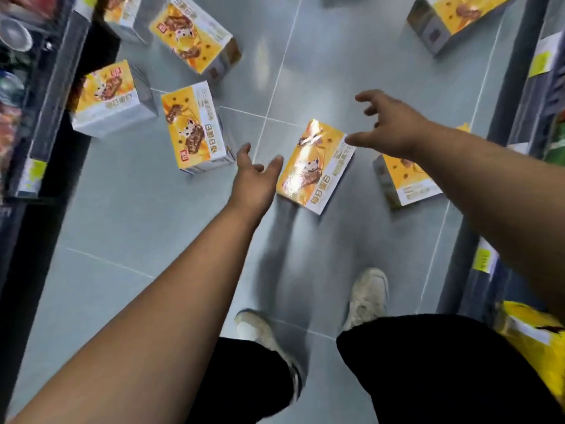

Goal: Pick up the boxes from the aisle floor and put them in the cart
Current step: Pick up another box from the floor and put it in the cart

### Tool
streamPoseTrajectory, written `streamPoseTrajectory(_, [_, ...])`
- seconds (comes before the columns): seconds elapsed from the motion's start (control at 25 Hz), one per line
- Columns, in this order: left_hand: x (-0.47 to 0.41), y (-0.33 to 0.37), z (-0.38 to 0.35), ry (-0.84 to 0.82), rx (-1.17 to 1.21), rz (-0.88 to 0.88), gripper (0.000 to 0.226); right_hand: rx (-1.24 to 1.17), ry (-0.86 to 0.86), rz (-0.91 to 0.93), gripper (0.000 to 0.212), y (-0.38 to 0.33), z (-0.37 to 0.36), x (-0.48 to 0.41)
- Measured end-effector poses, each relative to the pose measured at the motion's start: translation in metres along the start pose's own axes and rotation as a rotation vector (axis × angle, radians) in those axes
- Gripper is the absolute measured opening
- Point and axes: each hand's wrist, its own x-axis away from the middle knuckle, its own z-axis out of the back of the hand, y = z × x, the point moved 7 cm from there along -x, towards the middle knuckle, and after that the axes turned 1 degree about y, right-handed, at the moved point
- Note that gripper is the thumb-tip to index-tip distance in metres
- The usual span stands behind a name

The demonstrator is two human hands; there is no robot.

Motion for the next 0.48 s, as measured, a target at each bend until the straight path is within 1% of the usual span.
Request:
streamPoseTrajectory(0.08, [-0.025, -0.040, -0.036, -0.050, -0.081, 0.055, 0.091, 0.071, -0.050, 0.009, 0.084, 0.029, -0.026, -0.034])
streamPoseTrajectory(0.16, [-0.045, -0.082, -0.075, -0.159, -0.136, 0.126, 0.098, 0.106, -0.084, 0.001, 0.089, 0.060, -0.055, -0.074])
streamPoseTrajectory(0.24, [-0.064, -0.121, -0.102, -0.183, -0.094, 0.215, 0.098, 0.149, -0.113, 0.017, 0.095, 0.081, -0.084, -0.115])
streamPoseTrajectory(0.28, [-0.073, -0.138, -0.110, -0.153, -0.031, 0.277, 0.095, 0.147, -0.119, 0.015, 0.098, 0.091, -0.097, -0.133])
streamPoseTrajectory(0.32, [-0.082, -0.150, -0.118, -0.118, 0.051, 0.355, 0.088, 0.138, -0.121, 0.008, 0.103, 0.100, -0.107, -0.149])
streamPoseTrajectory(0.36, [-0.089, -0.158, -0.125, -0.102, 0.150, 0.427, 0.076, 0.130, -0.132, 0.001, 0.109, 0.108, -0.118, -0.163])
streamPoseTrajectory(0.4, [-0.094, -0.163, -0.132, -0.104, 0.249, 0.476, 0.058, 0.145, -0.150, 0.006, 0.115, 0.111, -0.128, -0.173])
streamPoseTrajectory(0.44, [-0.101, -0.165, -0.140, -0.109, 0.353, 0.491, 0.045, 0.171, -0.160, 0.022, 0.121, 0.111, -0.138, -0.182])
streamPoseTrajectory(0.48, [-0.106, -0.165, -0.147, -0.111, 0.448, 0.493, 0.038, 0.202, -0.155, 0.035, 0.125, 0.111, -0.144, -0.187])
